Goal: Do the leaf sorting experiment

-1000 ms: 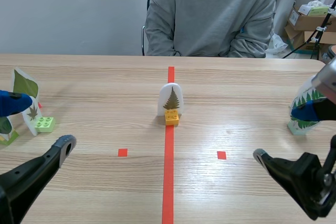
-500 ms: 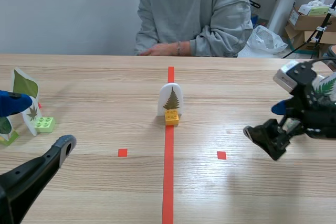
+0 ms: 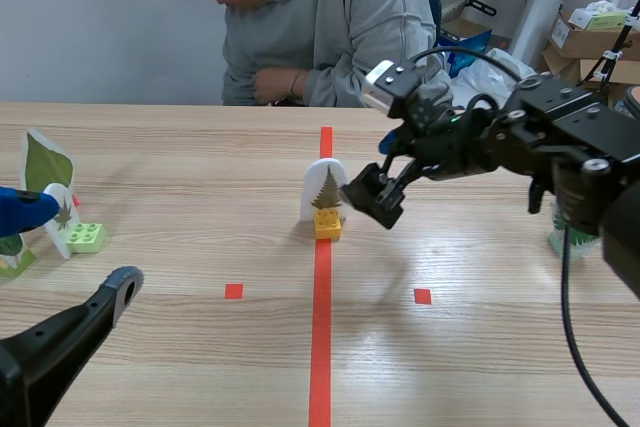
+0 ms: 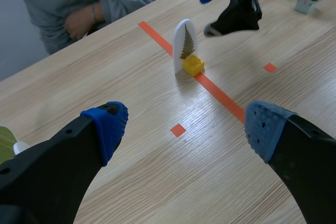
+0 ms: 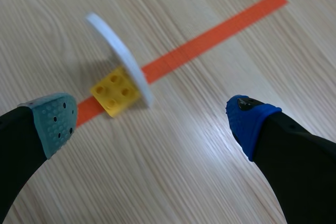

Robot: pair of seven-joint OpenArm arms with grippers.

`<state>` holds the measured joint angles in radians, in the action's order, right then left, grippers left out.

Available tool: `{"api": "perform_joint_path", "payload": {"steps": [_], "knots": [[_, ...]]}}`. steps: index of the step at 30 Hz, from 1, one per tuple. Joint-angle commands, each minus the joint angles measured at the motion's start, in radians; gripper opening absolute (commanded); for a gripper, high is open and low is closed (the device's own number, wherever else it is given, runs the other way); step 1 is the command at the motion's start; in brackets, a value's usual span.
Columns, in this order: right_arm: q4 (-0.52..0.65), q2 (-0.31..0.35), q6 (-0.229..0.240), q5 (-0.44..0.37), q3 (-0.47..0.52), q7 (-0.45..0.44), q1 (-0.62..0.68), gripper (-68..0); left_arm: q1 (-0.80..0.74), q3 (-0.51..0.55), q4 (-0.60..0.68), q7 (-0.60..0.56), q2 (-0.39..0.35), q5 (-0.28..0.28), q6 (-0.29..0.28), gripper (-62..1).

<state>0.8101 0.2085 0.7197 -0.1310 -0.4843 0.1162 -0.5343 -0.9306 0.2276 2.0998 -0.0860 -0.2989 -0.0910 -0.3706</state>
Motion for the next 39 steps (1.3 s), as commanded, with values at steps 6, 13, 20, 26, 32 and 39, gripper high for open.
{"api": "perform_joint_path", "payload": {"steps": [6, 13, 20, 26, 32, 39], "knots": [[-0.086, -0.068, -0.056, 0.069, -0.061, -0.086, -0.031, -9.7, 0.003, -0.003, 0.001, 0.001, 0.005, -0.01, 0.001, -12.7], [-0.095, -0.084, -0.073, 0.136, -0.113, -0.131, -0.034, -9.8, 0.003, -0.003, 0.001, 0.002, 0.005, -0.01, 0.001, -12.7], [-0.095, -0.087, -0.1, 0.146, -0.152, -0.176, -0.028, -16.1, 0.003, -0.003, 0.001, 0.001, 0.005, -0.01, 0.001, -12.7], [-0.095, -0.087, -0.111, 0.146, -0.152, -0.184, -0.028, -23.9, 0.003, -0.003, 0.001, 0.001, 0.005, -0.01, 0.001, -12.7], [-0.095, -0.087, -0.111, 0.146, -0.152, -0.187, -0.028, -33.9, 0.003, -0.003, 0.001, 0.001, 0.005, -0.01, 0.001, -12.7], [-0.095, -0.086, -0.111, 0.146, -0.152, -0.187, -0.026, -43.9, 0.003, -0.003, 0.001, 0.001, 0.005, -0.01, 0.001, -12.7]]}}
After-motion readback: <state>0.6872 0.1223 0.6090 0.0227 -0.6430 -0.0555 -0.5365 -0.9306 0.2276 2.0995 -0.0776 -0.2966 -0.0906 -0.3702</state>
